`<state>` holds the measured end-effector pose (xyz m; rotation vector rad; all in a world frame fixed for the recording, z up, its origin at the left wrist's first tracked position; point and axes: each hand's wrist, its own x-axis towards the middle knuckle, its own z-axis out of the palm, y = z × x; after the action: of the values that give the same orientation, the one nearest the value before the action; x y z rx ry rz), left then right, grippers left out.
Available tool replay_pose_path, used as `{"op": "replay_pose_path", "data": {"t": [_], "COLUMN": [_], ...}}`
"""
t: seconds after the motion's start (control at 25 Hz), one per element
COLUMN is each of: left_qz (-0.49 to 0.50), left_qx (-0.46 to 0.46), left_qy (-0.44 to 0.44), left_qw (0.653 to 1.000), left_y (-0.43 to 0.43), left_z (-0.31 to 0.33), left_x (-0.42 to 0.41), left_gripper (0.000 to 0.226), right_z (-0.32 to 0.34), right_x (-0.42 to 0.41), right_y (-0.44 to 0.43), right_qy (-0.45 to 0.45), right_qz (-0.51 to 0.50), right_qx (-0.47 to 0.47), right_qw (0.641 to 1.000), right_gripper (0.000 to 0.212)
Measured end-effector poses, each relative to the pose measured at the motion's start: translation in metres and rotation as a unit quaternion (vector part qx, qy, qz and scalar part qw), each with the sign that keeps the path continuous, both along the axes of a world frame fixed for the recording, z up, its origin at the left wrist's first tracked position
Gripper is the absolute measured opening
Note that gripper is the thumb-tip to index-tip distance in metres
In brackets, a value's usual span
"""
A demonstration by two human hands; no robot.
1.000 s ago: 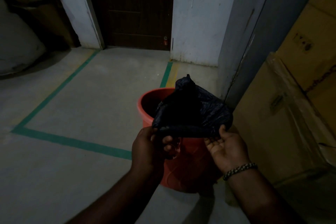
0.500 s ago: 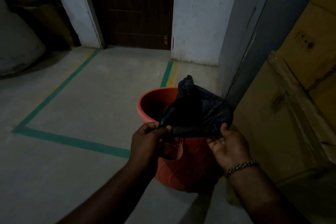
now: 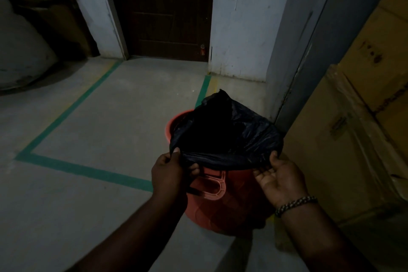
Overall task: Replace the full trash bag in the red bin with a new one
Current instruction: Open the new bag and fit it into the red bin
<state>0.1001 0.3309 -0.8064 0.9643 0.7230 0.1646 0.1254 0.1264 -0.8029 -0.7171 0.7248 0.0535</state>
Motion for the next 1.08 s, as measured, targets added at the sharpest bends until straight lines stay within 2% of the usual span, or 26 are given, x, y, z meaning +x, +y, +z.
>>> {"op": "replay_pose_path", "data": {"t": [0.12,0.24,0.32,0.48,0.6,0.8,0.92,1.08], "left_qz": [0.001,-0.066,-0.092,-0.110,-0.109,-0.083,-0.076,-0.075], "left_qx": [-0.011,0.073,0.084,0.033,-0.047,-0.184,-0.204,-0.237], "left_qy": [0.010,0.046,0.069,0.060,0.051,0.031,0.022,0.009], "left_qw": [1.000,0.994,0.990,0.992,0.992,0.979,0.976,0.969], "left_y": [0.003,0.020,0.031,0.038,0.035,0.026,0.022,0.004], "left_z": [0.000,-0.008,-0.017,-0.025,-0.027,-0.022,-0.017,-0.012], "left_x": [-0.002,-0.001,0.004,0.007,0.009,0.015,0.015,0.010], "left_gripper": [0.010,0.013,0.017,0.021,0.017,0.028,0.027,0.026], "right_z": [0.000,0.001,0.002,0.000,-0.003,-0.002,0.002,0.018], "right_x": [0.001,0.001,0.000,0.000,0.002,-0.001,-0.001,-0.007], "right_y": [-0.005,-0.009,-0.011,-0.019,-0.024,-0.027,-0.028,-0.018], "right_qy": [0.003,0.011,0.017,0.018,0.018,-0.025,-0.013,0.011], "right_qz": [-0.008,-0.009,0.000,0.017,0.010,-0.035,-0.048,-0.006], "right_qx": [0.002,0.000,-0.008,-0.025,-0.026,0.007,0.002,-0.054], "right_qw": [1.000,1.000,1.000,0.999,0.999,0.999,0.999,0.998], "right_gripper": [0.009,0.010,0.010,0.011,0.022,0.011,0.023,0.013]}}
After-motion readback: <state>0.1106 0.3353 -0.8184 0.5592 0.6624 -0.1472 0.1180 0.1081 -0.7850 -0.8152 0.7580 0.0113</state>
